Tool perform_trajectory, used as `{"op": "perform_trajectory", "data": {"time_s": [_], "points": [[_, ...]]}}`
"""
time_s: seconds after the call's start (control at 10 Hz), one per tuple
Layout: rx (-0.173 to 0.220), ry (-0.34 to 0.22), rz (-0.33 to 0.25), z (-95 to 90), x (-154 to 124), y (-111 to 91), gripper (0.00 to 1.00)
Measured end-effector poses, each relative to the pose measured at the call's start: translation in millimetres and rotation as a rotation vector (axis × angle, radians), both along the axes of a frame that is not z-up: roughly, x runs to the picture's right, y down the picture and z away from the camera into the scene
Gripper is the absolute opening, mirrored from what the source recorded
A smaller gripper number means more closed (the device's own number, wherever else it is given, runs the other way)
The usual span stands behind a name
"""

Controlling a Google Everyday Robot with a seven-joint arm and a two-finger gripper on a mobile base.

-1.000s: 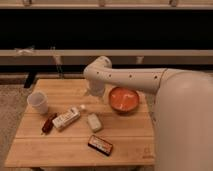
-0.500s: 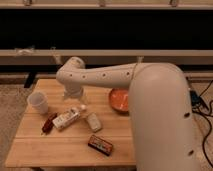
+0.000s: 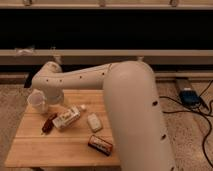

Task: Place the pepper in the ceramic bowl

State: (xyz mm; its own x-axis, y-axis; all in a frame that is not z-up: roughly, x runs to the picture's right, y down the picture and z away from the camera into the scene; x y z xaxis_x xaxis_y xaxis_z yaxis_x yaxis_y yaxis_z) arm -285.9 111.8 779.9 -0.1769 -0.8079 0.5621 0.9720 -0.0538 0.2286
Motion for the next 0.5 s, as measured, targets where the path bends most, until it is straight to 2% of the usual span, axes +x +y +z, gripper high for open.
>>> {"op": "perform_trajectory", "data": {"time_s": [0.3,0.5], "points": [[-0.018,-0.067,-0.067,1.7,-30,22,0.8],[-0.012,-0.082,-0.101,5.1,-40,34,0.8]]}}
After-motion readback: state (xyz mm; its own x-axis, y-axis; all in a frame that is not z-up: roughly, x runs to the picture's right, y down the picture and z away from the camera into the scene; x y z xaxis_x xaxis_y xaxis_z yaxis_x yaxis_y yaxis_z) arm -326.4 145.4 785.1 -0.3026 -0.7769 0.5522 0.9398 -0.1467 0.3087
